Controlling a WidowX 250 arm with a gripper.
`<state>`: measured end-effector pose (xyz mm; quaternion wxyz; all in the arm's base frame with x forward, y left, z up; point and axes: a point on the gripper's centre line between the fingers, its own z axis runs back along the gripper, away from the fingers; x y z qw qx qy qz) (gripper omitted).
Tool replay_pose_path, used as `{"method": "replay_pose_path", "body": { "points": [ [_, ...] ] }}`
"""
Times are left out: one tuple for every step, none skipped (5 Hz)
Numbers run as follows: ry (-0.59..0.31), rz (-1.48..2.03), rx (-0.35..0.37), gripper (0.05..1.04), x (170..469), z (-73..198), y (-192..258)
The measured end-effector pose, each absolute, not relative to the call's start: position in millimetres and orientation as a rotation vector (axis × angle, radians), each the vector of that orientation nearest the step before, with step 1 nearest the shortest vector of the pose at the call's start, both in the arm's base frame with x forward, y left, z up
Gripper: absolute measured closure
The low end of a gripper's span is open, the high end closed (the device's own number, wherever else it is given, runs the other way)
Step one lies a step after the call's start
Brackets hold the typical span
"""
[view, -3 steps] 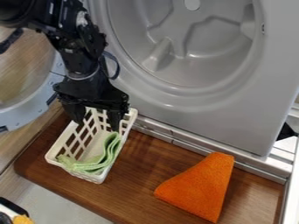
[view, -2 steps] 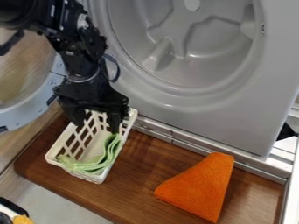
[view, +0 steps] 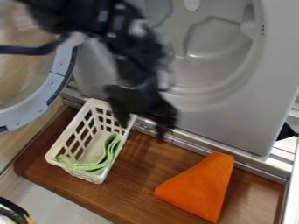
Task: Move the orange rag to the basket
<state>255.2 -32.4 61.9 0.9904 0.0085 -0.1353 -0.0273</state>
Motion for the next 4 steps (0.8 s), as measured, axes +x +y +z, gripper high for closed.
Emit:
{"method": "replay_pose_path", "body": {
  "points": [
    [-0.216,-0.166,0.018,0.077,258.9,37.8,-79.7],
    [-0.137,-0.166,0.063,0.079,262.9,2.5,-75.5],
    [-0.078,-0.162,0.121,0.081,260.8,-29.4,-69.4],
    [-0.052,-0.154,0.151,0.081,257.6,-46.0,-64.6]
  ]
}}
